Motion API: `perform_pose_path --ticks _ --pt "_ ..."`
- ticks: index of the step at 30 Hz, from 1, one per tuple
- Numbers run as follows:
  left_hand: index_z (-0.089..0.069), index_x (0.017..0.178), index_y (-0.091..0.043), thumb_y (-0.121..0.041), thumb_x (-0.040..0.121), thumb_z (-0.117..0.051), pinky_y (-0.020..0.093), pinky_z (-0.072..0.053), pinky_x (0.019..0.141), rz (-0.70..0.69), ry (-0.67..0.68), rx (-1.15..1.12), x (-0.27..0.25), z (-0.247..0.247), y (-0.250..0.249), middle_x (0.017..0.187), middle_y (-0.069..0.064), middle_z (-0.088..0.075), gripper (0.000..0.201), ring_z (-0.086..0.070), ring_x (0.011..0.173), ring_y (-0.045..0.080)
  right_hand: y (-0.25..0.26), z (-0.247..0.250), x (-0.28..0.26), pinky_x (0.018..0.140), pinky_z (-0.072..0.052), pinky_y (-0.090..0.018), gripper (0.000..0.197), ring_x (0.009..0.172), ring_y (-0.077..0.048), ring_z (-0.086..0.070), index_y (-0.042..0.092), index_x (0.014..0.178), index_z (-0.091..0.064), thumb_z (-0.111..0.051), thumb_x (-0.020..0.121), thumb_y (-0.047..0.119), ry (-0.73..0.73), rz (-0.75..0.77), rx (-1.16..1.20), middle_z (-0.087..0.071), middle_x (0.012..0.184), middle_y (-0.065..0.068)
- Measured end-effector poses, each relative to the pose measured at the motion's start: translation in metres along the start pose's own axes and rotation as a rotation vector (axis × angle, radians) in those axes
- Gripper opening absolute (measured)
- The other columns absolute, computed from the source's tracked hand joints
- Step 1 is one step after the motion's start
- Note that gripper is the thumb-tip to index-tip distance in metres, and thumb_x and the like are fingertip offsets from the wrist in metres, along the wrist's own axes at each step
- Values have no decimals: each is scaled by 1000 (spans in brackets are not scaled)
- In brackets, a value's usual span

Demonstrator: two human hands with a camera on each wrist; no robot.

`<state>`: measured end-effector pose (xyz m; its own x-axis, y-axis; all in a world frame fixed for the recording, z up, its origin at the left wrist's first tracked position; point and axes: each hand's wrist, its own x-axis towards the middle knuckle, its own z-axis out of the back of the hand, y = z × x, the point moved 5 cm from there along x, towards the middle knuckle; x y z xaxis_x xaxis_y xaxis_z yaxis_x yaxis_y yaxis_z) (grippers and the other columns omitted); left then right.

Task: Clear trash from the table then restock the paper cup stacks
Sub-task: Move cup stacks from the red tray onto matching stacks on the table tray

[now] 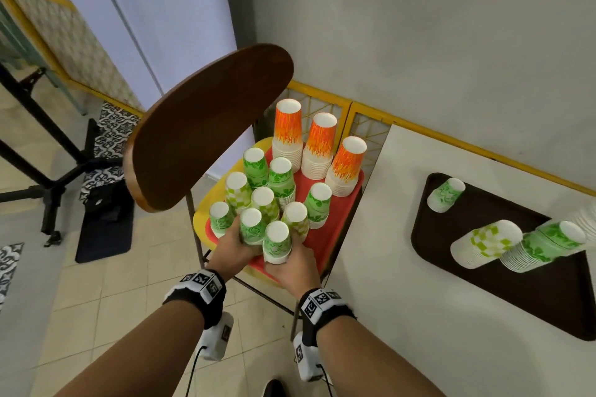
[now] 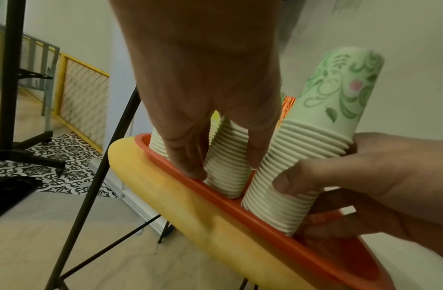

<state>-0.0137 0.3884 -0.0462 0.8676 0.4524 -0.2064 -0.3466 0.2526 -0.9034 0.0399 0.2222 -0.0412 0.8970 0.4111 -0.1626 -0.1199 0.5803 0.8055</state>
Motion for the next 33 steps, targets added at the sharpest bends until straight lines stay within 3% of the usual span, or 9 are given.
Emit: perform_pose_path --ticks 4,10,14,16,20,24,26,29,33 --pt "-50 125 -57 -27 73 -93 40 -52 102 -38 9 79 1 0 1 127 -15 -69 74 -65 119 7 -5 0 -4 81 -59 -35 58 100 -19 -72 25 114 -58 -78 61 40 15 -19 55 -75 102 5" --pt "-58 132 -28 -34 71 -93 42 -57 96 -13 -18 98 -9 7 -13 118 -10 -74 70 -70 111 14 -2 29 -9 75 -47 -5 63 97 -6 -69 25 123 -59 -85 65 26 19 7 108 -74 107 7" --pt "-63 125 -24 -27 74 -92 23 -52 82 -67 -59 86 -24 17 -59 112 -9 -75 59 -68 101 5 4 78 -17 75 -47 -1 65 82 20 -62 21 123 -61 -88 64 26 -7 32 160 -68 92 21" --pt "-62 125 -26 -31 72 -93 28 -52 83 -116 -63 82 -29 20 -93 113 -10 -75 61 -69 103 10 7 119 -19 73 -47 0 64 81 23 -59 21 121 -62 -90 63 28 -69 38 159 -66 91 24" --pt "-61 127 -31 -39 68 -93 37 -57 92 -216 27 29 -21 3 -168 117 -13 -74 67 -70 109 9 12 215 -14 76 -49 -4 61 87 14 -62 23 117 -61 -89 64 30 -301 48 134 -67 97 22" --pt "-63 124 -20 -19 76 -89 43 -60 94 -331 132 -87 -10 -46 -245 113 -5 -76 55 -72 105 12 2 301 5 82 -47 -18 61 94 -7 -63 10 119 -61 -89 66 21 -540 16 95 -69 103 5" --pt "-60 127 -21 -22 75 -89 42 -59 96 -371 181 -90 -2 -76 -277 116 -7 -75 59 -71 107 10 -15 330 17 85 -46 -20 64 100 -15 -67 10 121 -60 -89 65 22 -626 -15 70 -72 110 -3" --pt "-60 128 -23 -35 67 -87 46 -59 97 -401 234 -79 16 -119 -313 118 -8 -74 69 -71 109 11 -49 359 37 85 -44 -21 64 107 -24 -67 10 121 -58 -87 66 22 -692 -87 90 -71 114 -7" --pt "-59 129 -18 -18 76 -87 47 -58 98 -407 276 -71 38 -171 -344 118 -4 -74 60 -71 111 16 -85 381 67 89 -49 -30 58 110 -30 -65 11 117 -56 -86 68 18 -716 -121 141 -69 115 -10"
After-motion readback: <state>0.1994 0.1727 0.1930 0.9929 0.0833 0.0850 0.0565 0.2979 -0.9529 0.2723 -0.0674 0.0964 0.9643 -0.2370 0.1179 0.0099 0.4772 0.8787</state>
